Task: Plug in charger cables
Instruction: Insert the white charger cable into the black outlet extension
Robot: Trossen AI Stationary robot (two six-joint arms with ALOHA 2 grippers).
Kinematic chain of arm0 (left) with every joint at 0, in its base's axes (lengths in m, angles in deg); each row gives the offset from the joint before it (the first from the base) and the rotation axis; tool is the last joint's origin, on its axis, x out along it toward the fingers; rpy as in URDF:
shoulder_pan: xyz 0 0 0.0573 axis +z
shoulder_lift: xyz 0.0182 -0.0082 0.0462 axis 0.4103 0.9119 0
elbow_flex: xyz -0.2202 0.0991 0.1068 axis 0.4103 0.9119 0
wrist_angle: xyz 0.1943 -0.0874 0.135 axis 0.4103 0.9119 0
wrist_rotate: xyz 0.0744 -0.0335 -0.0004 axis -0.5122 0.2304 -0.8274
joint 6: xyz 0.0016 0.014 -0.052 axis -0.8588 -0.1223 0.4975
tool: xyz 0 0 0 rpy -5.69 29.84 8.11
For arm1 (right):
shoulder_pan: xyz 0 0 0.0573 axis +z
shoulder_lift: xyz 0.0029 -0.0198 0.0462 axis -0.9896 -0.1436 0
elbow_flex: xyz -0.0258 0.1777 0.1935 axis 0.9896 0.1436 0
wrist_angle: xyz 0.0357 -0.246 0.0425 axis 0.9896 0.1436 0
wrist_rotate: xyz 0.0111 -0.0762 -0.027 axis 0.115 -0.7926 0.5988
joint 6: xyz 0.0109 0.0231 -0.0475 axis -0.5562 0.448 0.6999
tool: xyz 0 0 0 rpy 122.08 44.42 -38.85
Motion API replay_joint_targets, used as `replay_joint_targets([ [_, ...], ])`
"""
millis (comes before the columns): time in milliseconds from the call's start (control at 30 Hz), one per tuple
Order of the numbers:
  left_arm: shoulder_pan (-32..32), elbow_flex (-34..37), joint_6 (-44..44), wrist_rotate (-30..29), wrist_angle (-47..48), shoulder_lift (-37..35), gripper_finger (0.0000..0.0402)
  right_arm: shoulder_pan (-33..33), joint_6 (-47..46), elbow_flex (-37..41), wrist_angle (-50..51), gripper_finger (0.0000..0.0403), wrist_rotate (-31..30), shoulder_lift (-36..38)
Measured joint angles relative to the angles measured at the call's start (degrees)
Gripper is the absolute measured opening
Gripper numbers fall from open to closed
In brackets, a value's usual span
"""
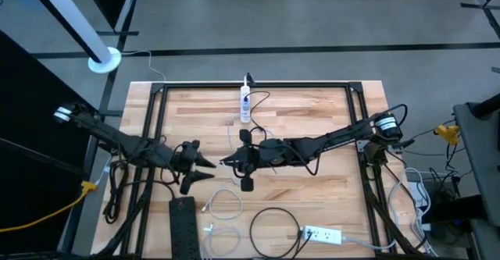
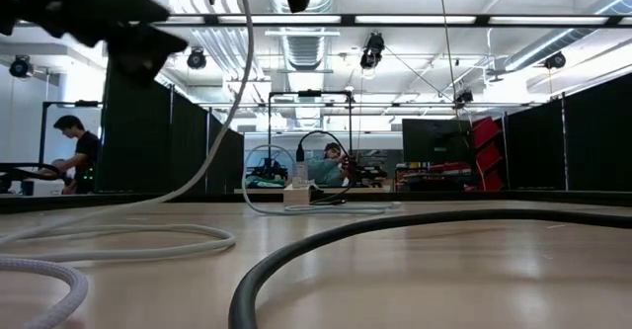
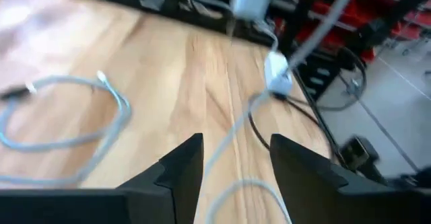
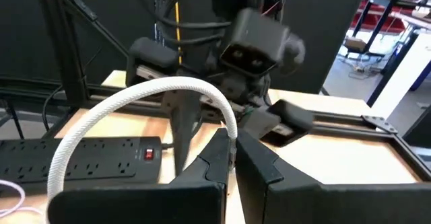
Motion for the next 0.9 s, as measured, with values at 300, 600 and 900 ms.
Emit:
replay_joint_targets([
  [300,-10.7,0.0,18.4,3.0,8.4,1.9,0.0120,0.0,-0.1,0.0,0.2,0.0000,0.2,0.0],
  [600,-18.9,0.0,36.6,3.2,12.5,8.1,0.0078,0.0,-0.1,0.0,0.4,0.0000,0.5,0.0],
  [900,-28.2,-9.6,54.5,9.4,30.6,15.6,0.0057,-0.1,0.0,0.0,0.5,0.0000,0.6,0.0],
])
